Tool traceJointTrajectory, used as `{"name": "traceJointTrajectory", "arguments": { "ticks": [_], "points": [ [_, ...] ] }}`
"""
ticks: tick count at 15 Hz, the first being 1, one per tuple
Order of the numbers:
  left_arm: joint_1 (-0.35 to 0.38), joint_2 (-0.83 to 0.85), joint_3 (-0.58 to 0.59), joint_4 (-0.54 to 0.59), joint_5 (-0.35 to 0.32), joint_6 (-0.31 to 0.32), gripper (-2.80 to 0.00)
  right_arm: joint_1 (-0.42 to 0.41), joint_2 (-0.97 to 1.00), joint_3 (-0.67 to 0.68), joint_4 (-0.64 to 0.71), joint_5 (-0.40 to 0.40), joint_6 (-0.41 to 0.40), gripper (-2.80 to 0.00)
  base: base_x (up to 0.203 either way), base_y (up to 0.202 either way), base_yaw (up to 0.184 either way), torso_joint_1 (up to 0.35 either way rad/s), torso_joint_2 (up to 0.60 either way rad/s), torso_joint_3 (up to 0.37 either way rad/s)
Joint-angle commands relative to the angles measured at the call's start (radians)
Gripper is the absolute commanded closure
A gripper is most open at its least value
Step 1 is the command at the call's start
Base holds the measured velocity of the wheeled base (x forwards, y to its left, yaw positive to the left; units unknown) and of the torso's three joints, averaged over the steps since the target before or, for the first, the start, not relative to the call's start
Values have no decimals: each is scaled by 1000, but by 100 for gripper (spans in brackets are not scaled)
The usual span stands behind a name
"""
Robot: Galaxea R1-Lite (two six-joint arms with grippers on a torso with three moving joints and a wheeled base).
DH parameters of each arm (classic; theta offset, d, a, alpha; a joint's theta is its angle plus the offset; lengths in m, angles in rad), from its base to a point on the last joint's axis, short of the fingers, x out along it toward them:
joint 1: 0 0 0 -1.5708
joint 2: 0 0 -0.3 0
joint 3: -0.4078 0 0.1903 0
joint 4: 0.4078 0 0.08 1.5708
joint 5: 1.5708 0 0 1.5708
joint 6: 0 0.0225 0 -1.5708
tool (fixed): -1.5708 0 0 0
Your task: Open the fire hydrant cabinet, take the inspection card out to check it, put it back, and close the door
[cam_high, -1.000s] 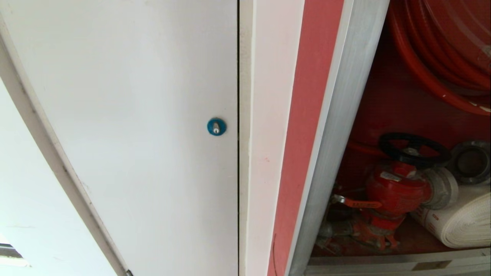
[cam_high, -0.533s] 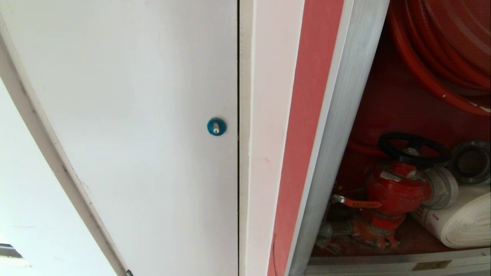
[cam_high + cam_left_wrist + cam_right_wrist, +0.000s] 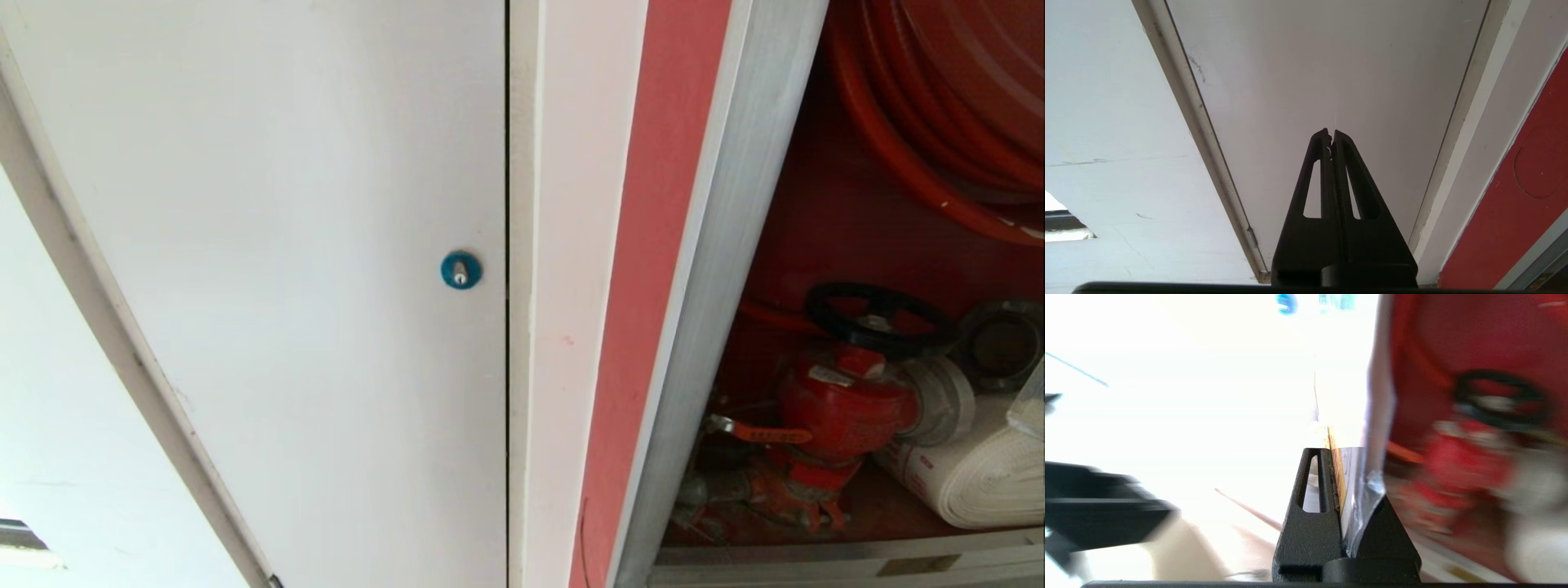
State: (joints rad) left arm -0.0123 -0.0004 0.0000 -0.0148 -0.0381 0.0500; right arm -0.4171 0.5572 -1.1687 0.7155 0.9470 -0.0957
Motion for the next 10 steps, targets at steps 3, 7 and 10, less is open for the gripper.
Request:
{"name": "traceJointTrajectory", "arguments": {
  "ticks": [3, 7, 10],
  "points": [
    [0, 0, 12, -1, 0, 1, 0, 6, 73, -8, 52, 157, 15, 0, 0, 0, 0, 0, 0, 0],
    [0, 0, 12, -1, 0, 1, 0, 14, 168, -14, 47, 351, 16, 0, 0, 0, 0, 0, 0, 0],
    [0, 0, 12, -1, 0, 1, 0, 54, 223, -23, 42, 392, 15, 0, 0, 0, 0, 0, 0, 0]
  ]
}}
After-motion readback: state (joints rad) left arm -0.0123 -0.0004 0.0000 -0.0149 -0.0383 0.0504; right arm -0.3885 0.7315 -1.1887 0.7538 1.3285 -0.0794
